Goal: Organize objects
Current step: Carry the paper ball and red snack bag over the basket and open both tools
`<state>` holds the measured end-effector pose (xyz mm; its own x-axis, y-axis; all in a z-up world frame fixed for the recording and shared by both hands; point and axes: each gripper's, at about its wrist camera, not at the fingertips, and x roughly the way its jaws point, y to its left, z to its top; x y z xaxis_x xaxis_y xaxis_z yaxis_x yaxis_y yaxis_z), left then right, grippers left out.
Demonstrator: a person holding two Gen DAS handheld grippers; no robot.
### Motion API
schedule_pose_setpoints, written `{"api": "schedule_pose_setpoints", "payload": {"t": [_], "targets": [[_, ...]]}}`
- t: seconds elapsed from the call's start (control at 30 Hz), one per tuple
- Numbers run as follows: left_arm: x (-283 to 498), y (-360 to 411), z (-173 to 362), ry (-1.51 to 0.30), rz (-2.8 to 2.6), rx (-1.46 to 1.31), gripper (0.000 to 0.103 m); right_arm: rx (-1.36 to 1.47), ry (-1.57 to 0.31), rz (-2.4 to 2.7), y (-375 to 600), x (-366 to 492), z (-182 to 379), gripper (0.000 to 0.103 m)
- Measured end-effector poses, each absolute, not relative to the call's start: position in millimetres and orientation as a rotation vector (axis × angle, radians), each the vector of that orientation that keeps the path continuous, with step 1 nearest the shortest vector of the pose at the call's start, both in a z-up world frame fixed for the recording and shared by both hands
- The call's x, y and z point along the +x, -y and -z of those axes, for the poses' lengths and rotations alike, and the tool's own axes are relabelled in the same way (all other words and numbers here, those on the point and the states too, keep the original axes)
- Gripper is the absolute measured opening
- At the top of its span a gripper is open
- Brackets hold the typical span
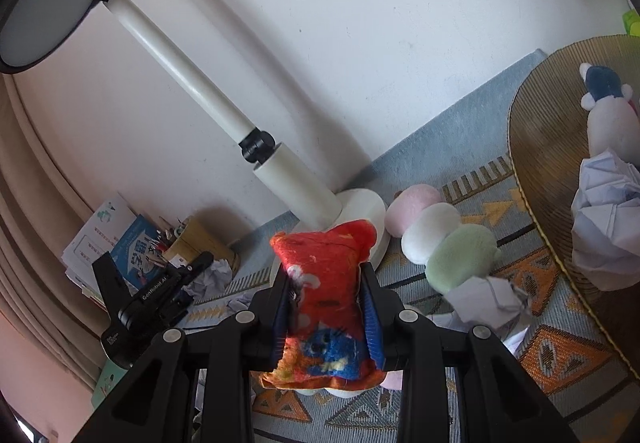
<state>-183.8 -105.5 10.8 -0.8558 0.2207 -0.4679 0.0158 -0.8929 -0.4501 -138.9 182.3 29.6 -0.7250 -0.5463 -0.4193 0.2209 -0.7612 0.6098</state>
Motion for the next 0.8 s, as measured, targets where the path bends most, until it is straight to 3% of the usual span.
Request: {"api": "schedule_pose_setpoints", "payload": {"t": [0.13, 0.27, 0.47, 0.63, 0.8], "targets": [[-168.2, 106.3, -31.4, 0.687, -2.856, -0.680, 0.046, 0.814, 0.787, 2.437, -183.8, -138.5, -34.3, 0.031], [-135.5, 70.0, -88.0, 0.515, -2.871, -0.521, 0.046, 0.724, 0.846, 2.408, -201.7, -129.2, -63.9, 0.031], [-114.0, -30.2, -139.9, 0.292, -2.749, -0.462, 0.046, 0.619, 0.772, 2.526, -265.0, -122.7, -126.4, 0.031], [-113.8, -127.9, -145.9, 0.199, -2.537, -0.493, 0.048, 0.608, 0.700, 2.710, -326.8, -101.9, -160.8, 0.032], [-119.8, -203.2, -125.9, 0.150, -2.371, -0.605, 0.048, 0.754, 0.654, 2.812, -372.8, -91.5, -158.5, 0.032]]}}
